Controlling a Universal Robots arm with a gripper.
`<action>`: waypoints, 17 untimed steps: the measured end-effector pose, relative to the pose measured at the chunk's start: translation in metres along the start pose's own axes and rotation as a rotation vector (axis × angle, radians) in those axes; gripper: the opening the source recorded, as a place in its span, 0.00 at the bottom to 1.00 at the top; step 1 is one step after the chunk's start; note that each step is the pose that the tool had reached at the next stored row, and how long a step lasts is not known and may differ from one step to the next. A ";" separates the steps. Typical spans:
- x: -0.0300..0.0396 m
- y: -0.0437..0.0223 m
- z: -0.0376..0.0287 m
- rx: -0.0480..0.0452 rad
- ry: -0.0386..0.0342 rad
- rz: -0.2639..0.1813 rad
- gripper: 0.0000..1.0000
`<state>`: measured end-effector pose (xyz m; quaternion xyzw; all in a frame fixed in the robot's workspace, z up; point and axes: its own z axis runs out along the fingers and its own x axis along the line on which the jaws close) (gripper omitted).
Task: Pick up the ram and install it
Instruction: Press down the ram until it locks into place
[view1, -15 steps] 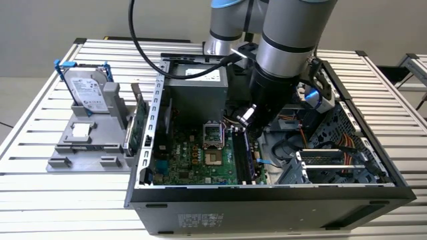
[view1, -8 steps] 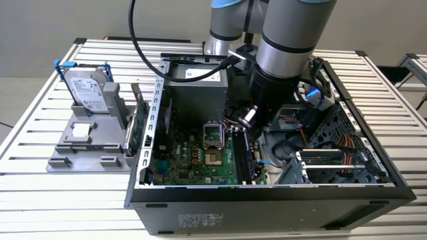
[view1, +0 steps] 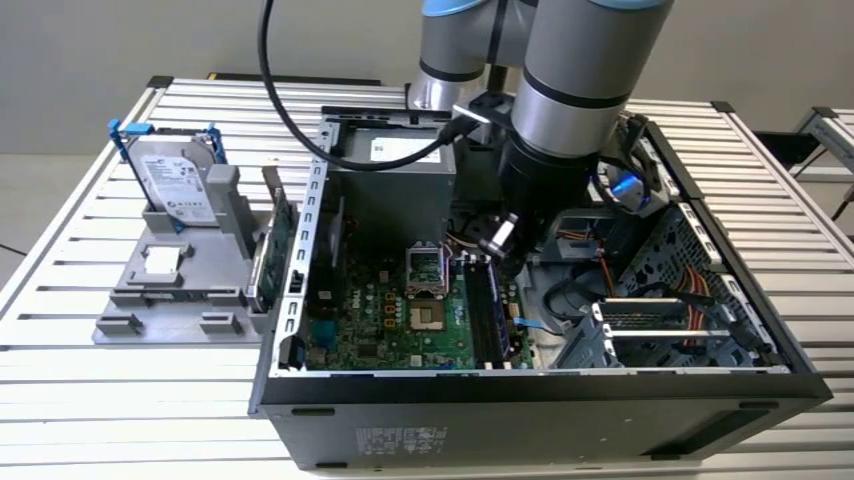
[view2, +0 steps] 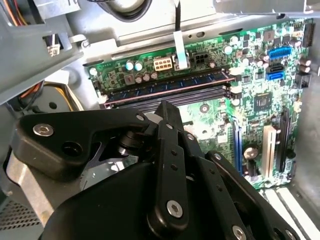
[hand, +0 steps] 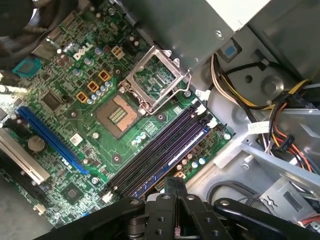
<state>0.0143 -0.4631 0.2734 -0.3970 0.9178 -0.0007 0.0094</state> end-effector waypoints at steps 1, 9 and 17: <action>0.0000 0.0000 0.0002 -0.0002 -0.0001 -0.010 0.00; -0.0003 0.0003 0.0013 -0.0015 -0.0008 -0.088 0.00; -0.0005 0.0005 0.0022 -0.0028 -0.0014 -0.166 0.00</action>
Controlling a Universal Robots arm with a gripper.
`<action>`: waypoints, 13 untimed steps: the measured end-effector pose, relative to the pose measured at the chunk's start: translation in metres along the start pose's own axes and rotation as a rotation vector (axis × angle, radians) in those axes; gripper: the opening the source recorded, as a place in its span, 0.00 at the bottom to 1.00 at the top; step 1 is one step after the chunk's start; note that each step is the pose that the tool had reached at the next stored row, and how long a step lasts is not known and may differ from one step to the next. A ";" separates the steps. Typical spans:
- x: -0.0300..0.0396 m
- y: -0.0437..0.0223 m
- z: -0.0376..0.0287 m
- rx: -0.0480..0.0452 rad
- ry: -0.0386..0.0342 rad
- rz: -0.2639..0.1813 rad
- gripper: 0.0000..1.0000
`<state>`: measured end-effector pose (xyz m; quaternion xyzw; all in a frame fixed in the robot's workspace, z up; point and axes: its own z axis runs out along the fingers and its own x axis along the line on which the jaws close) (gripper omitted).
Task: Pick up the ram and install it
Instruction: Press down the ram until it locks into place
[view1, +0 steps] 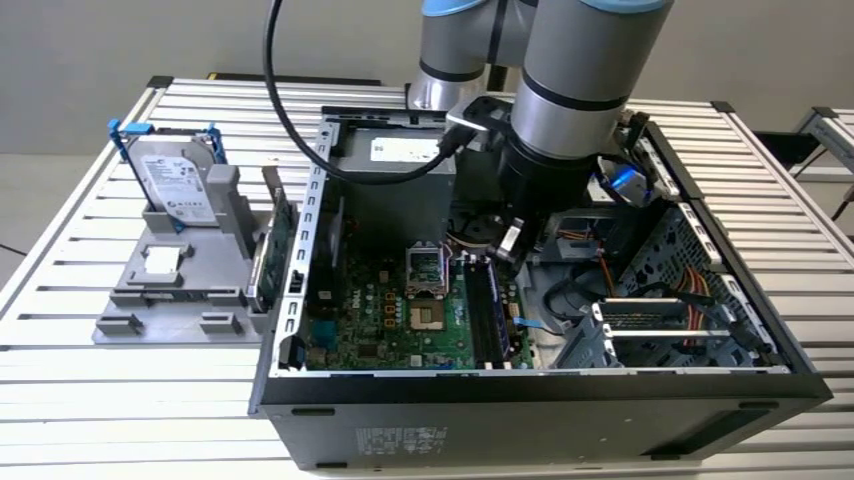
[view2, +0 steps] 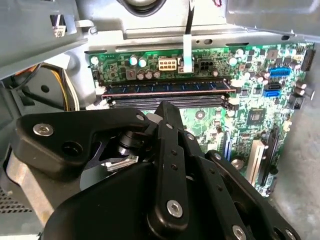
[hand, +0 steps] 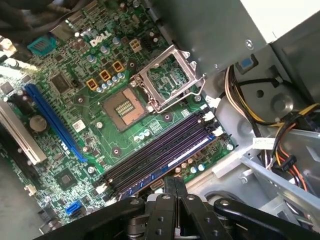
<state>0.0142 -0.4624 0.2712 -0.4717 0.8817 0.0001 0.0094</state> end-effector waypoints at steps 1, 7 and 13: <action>0.0000 0.0000 0.0002 -0.0002 -0.0001 -0.011 0.00; 0.0000 0.0000 0.0017 -0.0013 -0.0007 -0.076 0.00; 0.0000 0.0001 0.0038 -0.0024 -0.0014 -0.143 0.00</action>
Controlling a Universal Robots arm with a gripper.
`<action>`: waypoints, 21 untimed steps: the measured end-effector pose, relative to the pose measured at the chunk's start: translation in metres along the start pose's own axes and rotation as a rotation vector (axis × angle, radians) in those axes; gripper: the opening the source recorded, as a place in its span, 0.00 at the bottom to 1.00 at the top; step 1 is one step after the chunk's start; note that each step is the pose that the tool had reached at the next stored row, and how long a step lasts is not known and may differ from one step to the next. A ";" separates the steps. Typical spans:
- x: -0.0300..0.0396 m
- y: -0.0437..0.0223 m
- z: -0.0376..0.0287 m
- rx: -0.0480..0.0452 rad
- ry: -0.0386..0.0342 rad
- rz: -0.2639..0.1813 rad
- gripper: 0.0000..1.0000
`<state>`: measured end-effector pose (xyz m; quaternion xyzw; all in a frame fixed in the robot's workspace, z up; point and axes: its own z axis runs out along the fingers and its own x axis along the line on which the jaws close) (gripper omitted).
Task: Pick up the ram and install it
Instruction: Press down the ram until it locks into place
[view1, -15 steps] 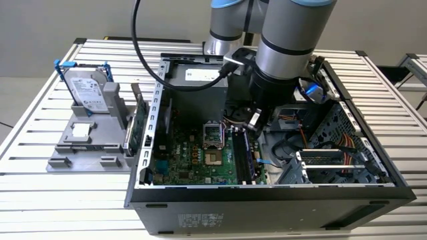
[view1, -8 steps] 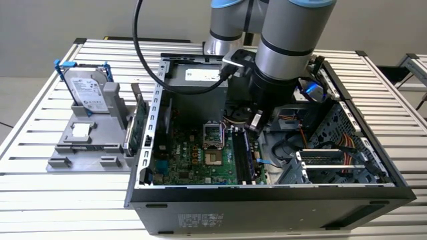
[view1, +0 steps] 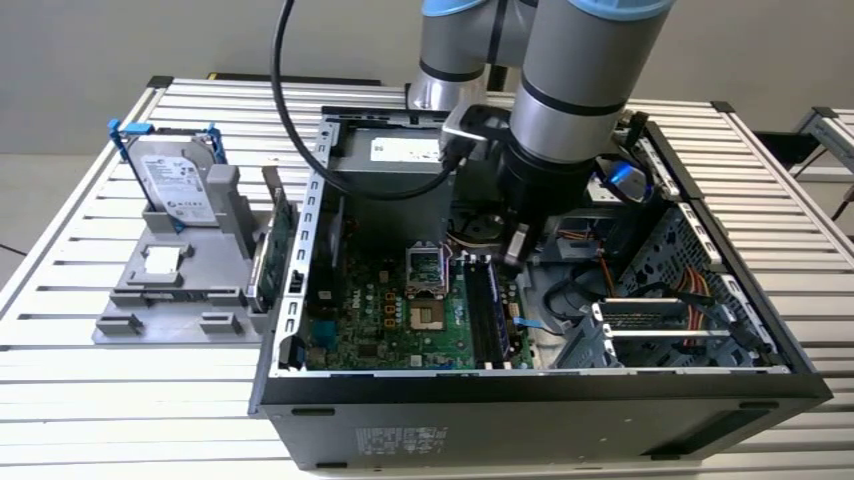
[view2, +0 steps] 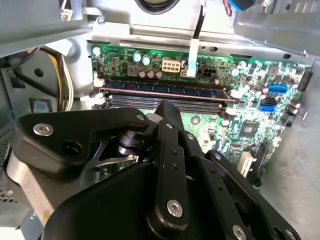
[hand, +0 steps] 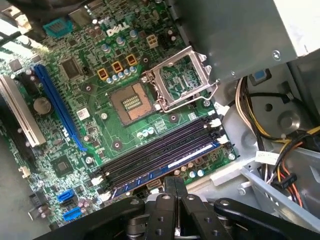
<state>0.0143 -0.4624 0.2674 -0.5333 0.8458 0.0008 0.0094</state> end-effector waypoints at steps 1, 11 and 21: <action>0.0000 0.0000 0.0003 -0.0002 0.0000 -0.012 0.00; 0.0001 0.0001 0.0032 -0.0021 -0.0010 -0.130 0.00; 0.0001 0.0001 0.0043 -0.0043 -0.0021 -0.261 0.00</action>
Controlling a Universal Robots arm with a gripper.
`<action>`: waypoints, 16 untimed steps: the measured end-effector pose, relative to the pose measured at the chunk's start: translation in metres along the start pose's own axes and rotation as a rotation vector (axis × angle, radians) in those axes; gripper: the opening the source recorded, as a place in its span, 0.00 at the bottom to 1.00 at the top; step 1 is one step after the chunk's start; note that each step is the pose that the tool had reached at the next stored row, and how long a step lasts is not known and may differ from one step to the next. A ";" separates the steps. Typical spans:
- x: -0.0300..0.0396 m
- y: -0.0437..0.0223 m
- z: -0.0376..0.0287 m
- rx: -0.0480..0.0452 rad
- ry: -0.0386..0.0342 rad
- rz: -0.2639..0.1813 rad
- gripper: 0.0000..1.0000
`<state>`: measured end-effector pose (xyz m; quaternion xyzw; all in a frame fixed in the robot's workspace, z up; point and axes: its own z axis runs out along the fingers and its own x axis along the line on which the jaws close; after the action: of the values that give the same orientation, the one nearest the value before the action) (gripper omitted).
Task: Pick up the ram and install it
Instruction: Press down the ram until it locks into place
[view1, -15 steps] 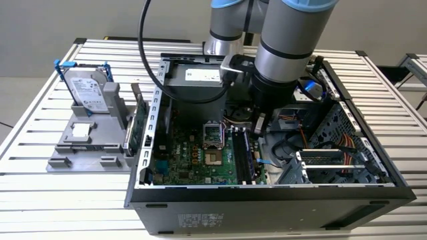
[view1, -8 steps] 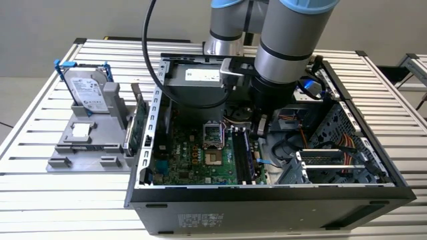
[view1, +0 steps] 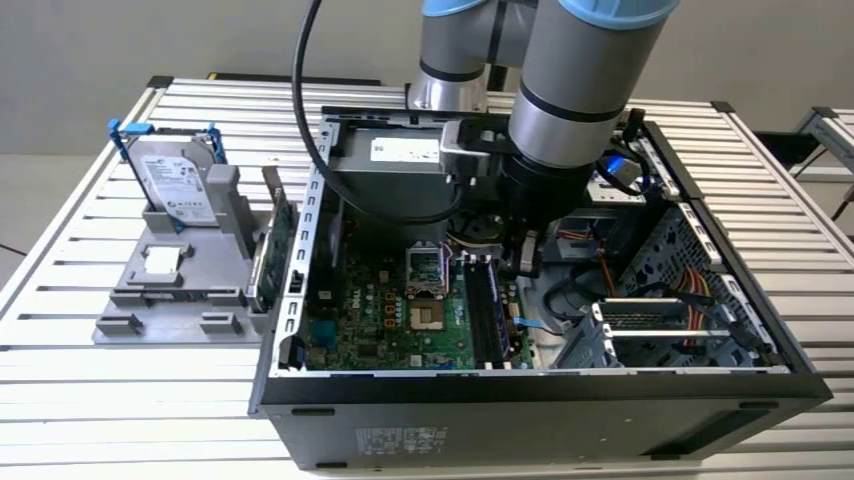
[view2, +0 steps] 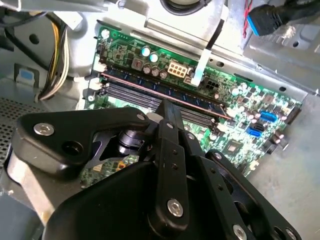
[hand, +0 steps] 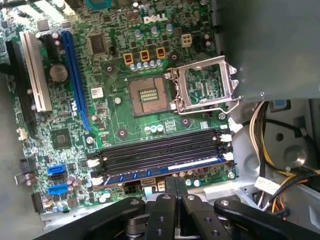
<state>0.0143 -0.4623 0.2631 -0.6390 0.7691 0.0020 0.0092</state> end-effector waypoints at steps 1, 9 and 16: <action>0.0000 0.0000 0.0000 -0.0002 -0.0002 -0.012 0.00; 0.0000 0.0000 0.0001 -0.0010 -0.0006 -0.060 0.00; 0.0000 0.0000 0.0038 -0.0010 -0.0007 -0.062 0.00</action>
<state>0.0143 -0.4623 0.2592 -0.6627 0.7488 0.0023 0.0091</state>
